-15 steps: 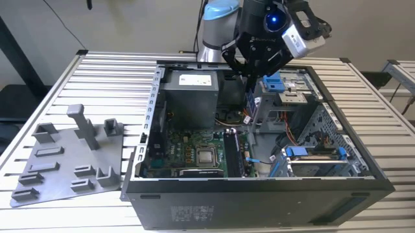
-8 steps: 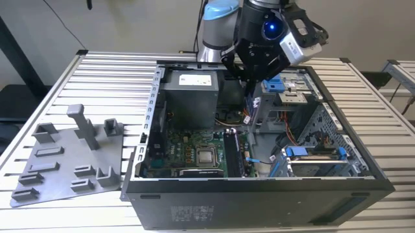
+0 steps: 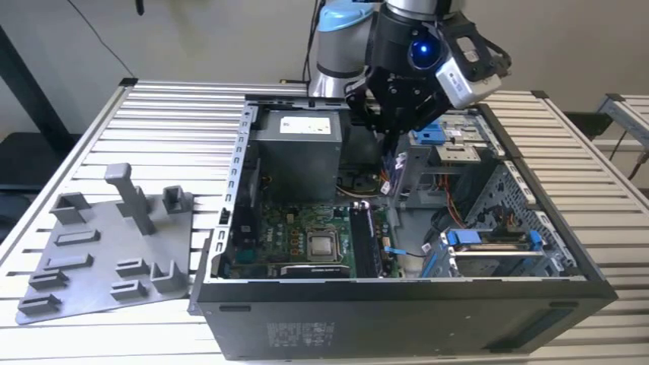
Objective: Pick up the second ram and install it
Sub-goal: 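Insert the second ram into the second slot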
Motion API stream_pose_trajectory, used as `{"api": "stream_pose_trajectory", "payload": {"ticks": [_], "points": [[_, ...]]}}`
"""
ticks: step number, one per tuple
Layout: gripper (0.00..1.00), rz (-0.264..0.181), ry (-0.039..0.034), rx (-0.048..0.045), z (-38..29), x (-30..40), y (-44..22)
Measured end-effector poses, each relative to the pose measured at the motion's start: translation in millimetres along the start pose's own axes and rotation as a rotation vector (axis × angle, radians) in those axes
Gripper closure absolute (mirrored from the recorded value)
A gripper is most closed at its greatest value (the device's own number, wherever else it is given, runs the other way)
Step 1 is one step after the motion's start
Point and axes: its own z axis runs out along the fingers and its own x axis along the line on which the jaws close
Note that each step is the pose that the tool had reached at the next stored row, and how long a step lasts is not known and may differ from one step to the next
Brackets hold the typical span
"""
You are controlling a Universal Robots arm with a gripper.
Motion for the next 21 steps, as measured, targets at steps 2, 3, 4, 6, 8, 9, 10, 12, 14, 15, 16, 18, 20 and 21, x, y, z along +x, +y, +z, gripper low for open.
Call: {"api": "stream_pose_trajectory", "payload": {"ticks": [2, 3, 4, 6, 8, 9, 10, 12, 14, 15, 16, 18, 20, 21], "points": [[0.86, 0.000, 0.0000, 0.0004, 3.5, 1.7, -0.1], [0.86, 0.000, 0.0000, 0.0005, 5.3, 2.4, -0.3], [0.86, 0.000, 0.0000, 0.0004, 7.1, 3.0, -0.7], [0.86, 0.000, 0.0000, 0.0006, 10.7, 3.9, -1.1], [0.86, 0.000, 0.0000, 0.0005, 14.4, 4.7, -1.2], [0.86, 0.000, 0.0001, 0.0006, 16.1, 4.9, -1.3], [0.86, 0.000, 0.0000, 0.0005, 18.0, 5.1, -1.4], [0.86, 0.000, 0.0002, 0.0006, 21.6, 5.4, -1.5], [0.86, 0.000, 0.0030, 0.0006, 24.7, 5.5, -2.3], [0.86, 0.000, 0.0046, 0.0006, 26.4, 5.6, -2.5], [0.86, 0.000, 0.0060, 0.0007, 28.0, 5.6, -2.7], [0.86, 0.000, 0.0078, 0.0008, 31.6, 5.9, -2.8], [0.86, 0.000, 0.0088, 0.0008, 35.2, 6.2, -3.0], [0.86, 0.000, 0.0092, 0.0008, 37.0, 6.5, -3.2]]}}
